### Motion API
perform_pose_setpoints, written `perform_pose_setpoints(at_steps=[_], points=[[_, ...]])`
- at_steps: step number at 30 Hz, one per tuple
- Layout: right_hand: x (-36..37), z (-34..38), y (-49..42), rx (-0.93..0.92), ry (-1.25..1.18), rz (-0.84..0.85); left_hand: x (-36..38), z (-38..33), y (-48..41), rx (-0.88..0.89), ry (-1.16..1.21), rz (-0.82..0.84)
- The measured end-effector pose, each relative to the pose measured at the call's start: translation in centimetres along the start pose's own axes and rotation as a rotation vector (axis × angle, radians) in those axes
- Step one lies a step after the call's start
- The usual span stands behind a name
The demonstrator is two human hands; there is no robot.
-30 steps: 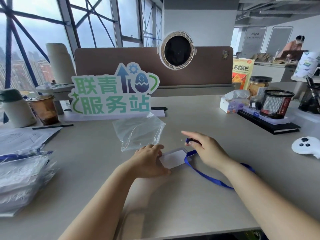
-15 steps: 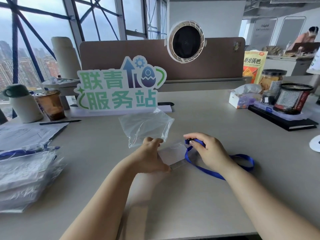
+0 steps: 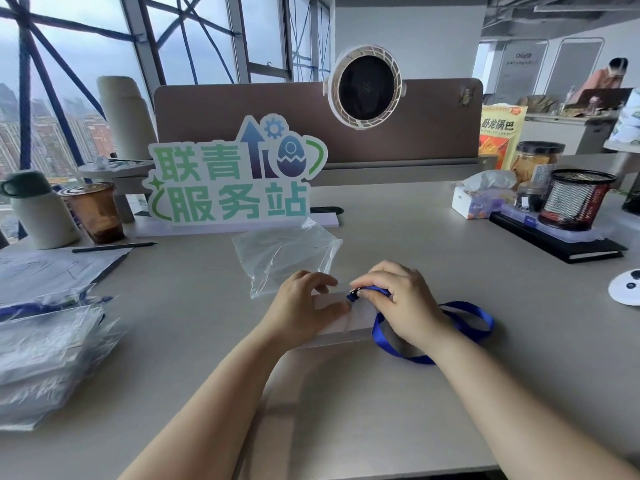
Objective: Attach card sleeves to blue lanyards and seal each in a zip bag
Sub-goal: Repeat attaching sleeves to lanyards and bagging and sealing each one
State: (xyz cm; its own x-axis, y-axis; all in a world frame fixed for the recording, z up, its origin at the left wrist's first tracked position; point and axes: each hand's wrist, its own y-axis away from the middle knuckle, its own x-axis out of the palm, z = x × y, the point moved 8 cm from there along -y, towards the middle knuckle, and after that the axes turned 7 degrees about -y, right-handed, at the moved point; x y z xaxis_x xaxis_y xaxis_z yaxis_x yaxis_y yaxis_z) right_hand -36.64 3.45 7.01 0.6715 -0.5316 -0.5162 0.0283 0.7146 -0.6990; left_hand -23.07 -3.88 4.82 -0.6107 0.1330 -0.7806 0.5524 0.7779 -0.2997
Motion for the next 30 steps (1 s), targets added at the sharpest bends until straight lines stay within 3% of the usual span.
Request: perform_pose_setpoints(at_steps=[11, 20, 30], points=[[-0.3, 0.6, -0.5, -0.014, 0.025, -0.043, 0.0, -1.0, 0.0, 0.097, 0.0, -0.021], [-1.7, -1.6, -0.2, 0.27, -0.347, -0.11, -2.3, 0.0, 0.0, 0.019, 0.294, -0.072], [-2.0, -1.2, -0.2, 0.33, -0.48, -0.153, -1.2, 0.0, 0.4, -0.057, 0.28, 0.096]])
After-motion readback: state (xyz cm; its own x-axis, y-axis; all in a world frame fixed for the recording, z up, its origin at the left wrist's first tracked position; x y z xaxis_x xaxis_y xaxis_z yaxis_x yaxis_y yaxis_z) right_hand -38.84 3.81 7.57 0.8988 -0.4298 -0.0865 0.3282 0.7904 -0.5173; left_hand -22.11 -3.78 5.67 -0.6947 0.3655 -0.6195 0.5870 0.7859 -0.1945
